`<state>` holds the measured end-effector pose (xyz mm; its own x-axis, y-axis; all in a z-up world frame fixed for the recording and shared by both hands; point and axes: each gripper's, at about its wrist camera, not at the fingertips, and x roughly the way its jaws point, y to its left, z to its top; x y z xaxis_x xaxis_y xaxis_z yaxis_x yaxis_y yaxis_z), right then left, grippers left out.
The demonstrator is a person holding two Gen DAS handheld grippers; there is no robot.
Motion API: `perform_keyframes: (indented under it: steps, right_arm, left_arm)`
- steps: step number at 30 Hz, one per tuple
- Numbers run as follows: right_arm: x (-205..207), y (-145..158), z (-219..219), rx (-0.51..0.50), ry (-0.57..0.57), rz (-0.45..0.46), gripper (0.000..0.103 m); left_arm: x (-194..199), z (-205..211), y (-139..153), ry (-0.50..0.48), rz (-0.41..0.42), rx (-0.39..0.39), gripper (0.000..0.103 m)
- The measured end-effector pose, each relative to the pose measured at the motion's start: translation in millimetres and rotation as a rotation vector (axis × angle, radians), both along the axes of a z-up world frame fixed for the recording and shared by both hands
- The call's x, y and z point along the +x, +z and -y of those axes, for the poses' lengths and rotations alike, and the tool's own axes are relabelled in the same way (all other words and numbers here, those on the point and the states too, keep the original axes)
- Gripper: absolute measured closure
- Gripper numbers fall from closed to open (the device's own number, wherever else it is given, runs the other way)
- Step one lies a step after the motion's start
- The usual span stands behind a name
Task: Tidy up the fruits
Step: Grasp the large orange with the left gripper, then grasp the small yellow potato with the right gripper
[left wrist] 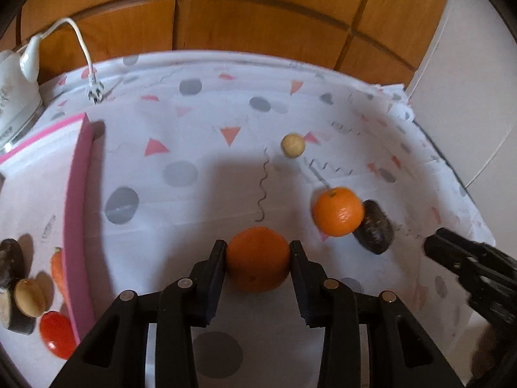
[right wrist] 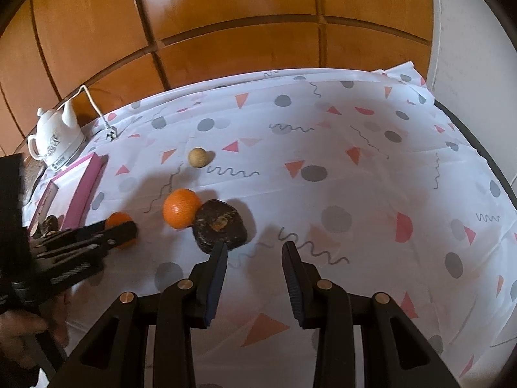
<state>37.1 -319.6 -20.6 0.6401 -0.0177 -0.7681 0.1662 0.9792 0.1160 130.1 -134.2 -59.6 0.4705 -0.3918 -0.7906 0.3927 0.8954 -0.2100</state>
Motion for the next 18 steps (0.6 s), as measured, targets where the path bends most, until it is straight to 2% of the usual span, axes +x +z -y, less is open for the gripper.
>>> perform_keyframes:
  steps: [7, 12, 18]
  right_arm:
    - [15, 7, -3, 0.004, 0.041, -0.001, 0.068]
    - [48, 13, -6, 0.040, 0.113, 0.004, 0.068]
    - [98, 4, -23, 0.030, 0.216, -0.031, 0.068]
  left_arm:
    - [-1, -2, 0, 0.014, 0.018, -0.018, 0.064]
    - [-4, -7, -3, 0.023, 0.028, -0.049, 0.063]
    - [-6, -8, -5, 0.016, 0.049, -0.060, 0.062]
